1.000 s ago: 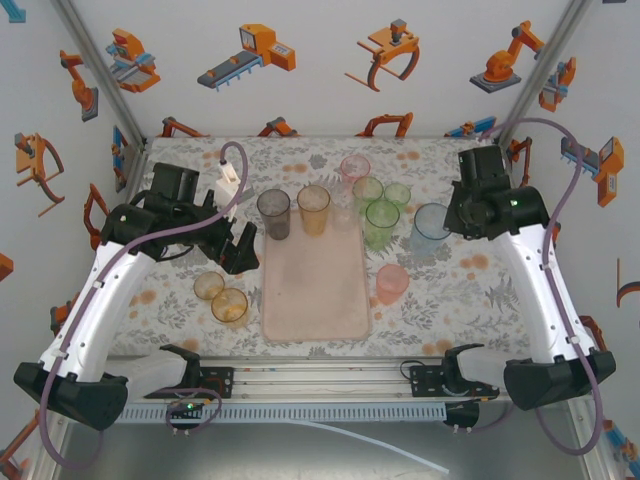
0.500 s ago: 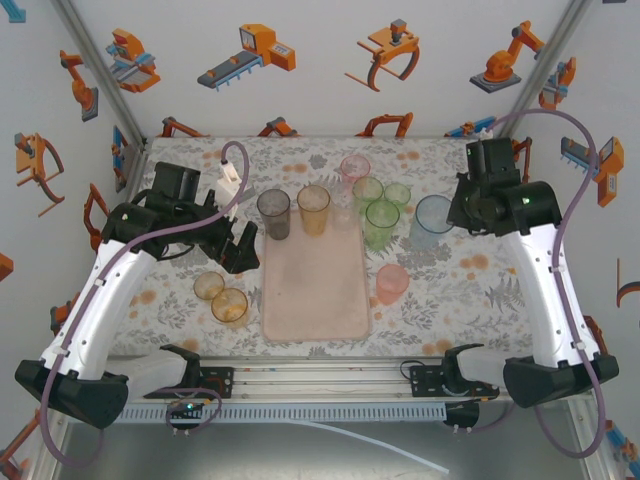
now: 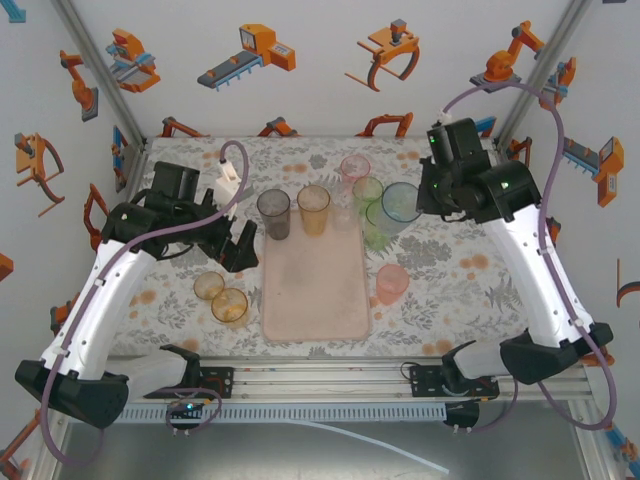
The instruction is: Place the glasses into the tray
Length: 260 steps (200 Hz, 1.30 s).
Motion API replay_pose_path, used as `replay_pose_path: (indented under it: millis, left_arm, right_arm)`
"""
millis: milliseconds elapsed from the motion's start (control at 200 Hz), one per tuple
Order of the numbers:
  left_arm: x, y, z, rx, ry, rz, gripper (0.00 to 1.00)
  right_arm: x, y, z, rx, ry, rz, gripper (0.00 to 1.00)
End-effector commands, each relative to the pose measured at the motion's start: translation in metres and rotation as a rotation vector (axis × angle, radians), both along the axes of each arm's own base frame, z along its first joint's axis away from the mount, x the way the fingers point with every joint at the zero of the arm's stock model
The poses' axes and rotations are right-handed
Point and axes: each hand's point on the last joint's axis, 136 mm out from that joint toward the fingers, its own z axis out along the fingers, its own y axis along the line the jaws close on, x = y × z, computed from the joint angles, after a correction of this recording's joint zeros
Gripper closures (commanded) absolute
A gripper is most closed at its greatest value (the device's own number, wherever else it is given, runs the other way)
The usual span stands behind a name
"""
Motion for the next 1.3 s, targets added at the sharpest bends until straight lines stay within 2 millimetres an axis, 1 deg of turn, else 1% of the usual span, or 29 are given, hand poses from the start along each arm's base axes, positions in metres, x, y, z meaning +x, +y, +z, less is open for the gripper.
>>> replay_pose_path:
  millis: [0, 135, 315, 491, 566, 681, 781, 876, 1297]
  left_arm:
    - [0.007, 0.011, 0.004, 0.004, -0.029, 0.072, 0.03]
    - [0.015, 0.022, 0.009, -0.004, -0.046, 0.145, 0.03]
    - [0.024, 0.039, 0.017, -0.038, -0.059, 0.243, 0.03]
    - [0.03, 0.055, 0.025, -0.069, -0.075, 0.323, 0.03]
    - [0.031, 0.057, 0.029, -0.081, -0.077, 0.334, 0.03]
    - [0.03, 0.057, 0.031, -0.094, -0.073, 0.332, 0.03]
    - [0.03, 0.057, 0.032, -0.096, -0.076, 0.33, 0.03]
    - [0.029, 0.055, 0.033, -0.101, -0.074, 0.321, 0.03]
    - [0.024, 0.053, 0.034, -0.118, -0.074, 0.302, 0.03]
  right_arm:
    - [0.002, 0.022, 0.011, 0.01, -0.035, 0.015, 1.0]
    - [0.006, 0.063, 0.009, -0.004, -0.039, 0.086, 1.0]
    - [0.011, 0.124, 0.005, -0.015, -0.049, 0.191, 1.0]
    - [0.02, 0.179, -0.018, -0.008, -0.023, 0.274, 1.0]
    - [0.023, 0.199, -0.029, 0.014, -0.006, 0.298, 1.0]
    - [0.027, 0.223, -0.045, 0.04, 0.018, 0.325, 1.0]
    - [0.029, 0.241, -0.057, 0.064, 0.037, 0.347, 1.0]
    - [0.032, 0.252, -0.071, 0.062, 0.056, 0.354, 1.0]
    - [0.047, 0.28, -0.12, 0.055, 0.112, 0.358, 1.0]
